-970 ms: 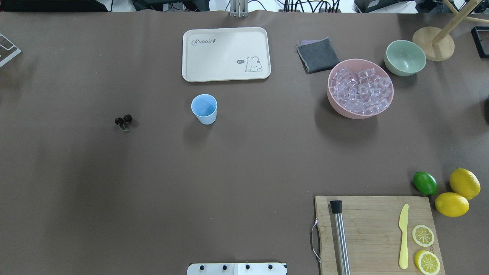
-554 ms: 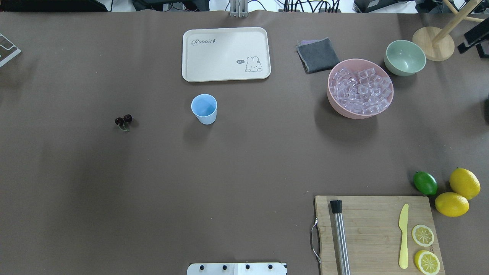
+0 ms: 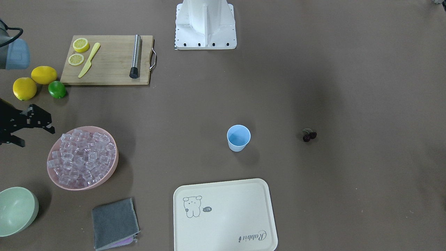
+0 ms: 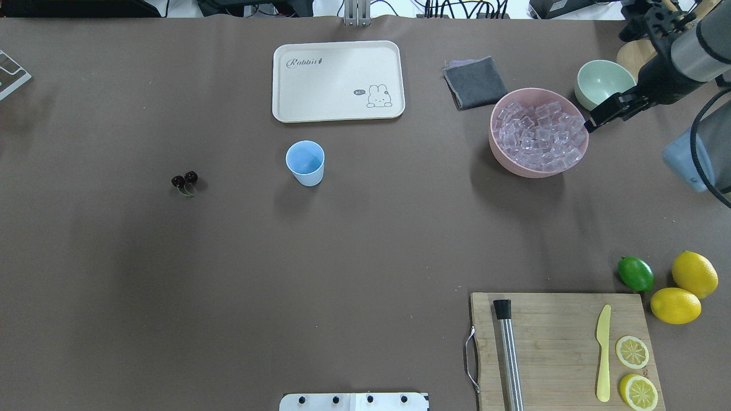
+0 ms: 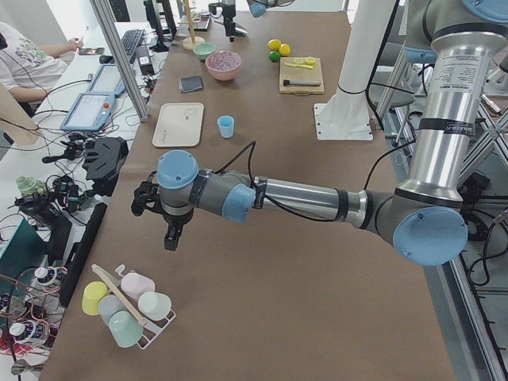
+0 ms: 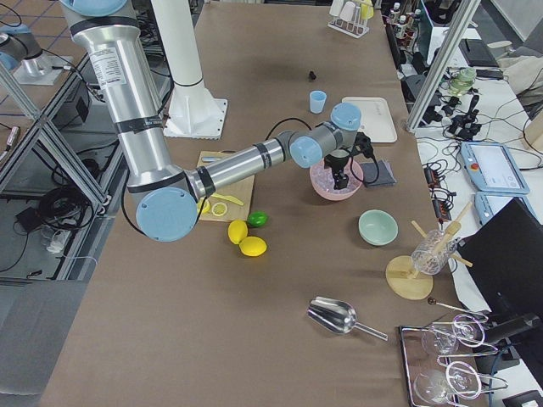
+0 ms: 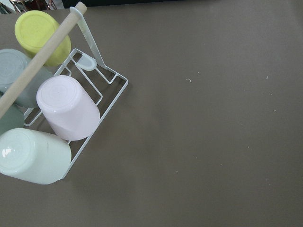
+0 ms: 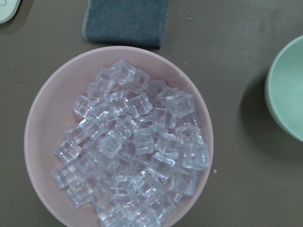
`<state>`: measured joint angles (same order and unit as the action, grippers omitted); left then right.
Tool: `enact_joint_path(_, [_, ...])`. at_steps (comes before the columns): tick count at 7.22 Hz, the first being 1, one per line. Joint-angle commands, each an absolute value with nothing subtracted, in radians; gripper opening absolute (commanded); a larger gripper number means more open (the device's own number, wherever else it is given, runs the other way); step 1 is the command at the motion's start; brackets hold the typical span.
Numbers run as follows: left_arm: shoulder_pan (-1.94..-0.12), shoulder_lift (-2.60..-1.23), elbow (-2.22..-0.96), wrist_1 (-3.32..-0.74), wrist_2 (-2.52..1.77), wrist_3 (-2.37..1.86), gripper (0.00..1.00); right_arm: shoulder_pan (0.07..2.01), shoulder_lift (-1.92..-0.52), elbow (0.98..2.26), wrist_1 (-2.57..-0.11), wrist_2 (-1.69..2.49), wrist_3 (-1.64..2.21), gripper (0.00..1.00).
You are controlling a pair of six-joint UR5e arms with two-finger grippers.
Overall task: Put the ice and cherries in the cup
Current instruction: 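Move the right gripper over the pink bowl of ice cubes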
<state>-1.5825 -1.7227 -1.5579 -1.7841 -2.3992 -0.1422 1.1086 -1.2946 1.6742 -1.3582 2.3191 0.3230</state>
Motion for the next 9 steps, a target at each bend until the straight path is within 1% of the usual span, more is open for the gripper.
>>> enact_joint_path(1, [-1.588, -1.723, -1.556, -1.784, -2.399, -0.141, 0.98, 1.02, -1.289, 1.671, -1.31, 2.249, 0.344, 0.91])
enact_joint_path(2, [-1.588, -1.721, -1.555, -1.784, -2.399, -0.141, 0.98, 0.973, -1.289, 1.663, -1.31, 2.187, 0.368, 0.92])
enact_joint_path(4, [-1.588, -1.723, -1.554, -1.784, -2.398, -0.14, 0.98, 0.951, -1.29, 1.645, -1.31, 2.164, 0.368, 0.93])
enact_joint_path(7, [-1.589, -1.724, -1.566, -1.784, -2.391, -0.146, 0.98, 0.931, -1.281, 1.651, -1.31, 2.152, 0.373, 0.95])
enact_joint_path(8, [-1.589, -1.712, -1.566, -1.773, -2.39, -0.147, 0.98, 0.901, -1.273, 1.654, -1.309, 2.155, 0.405, 0.95])
enact_joint_path(9, [-1.591, -1.709, -1.559, -1.772, -2.384, -0.147, 0.98, 0.817, -1.223, 1.632, -1.31, 2.146, 0.405, 0.95])
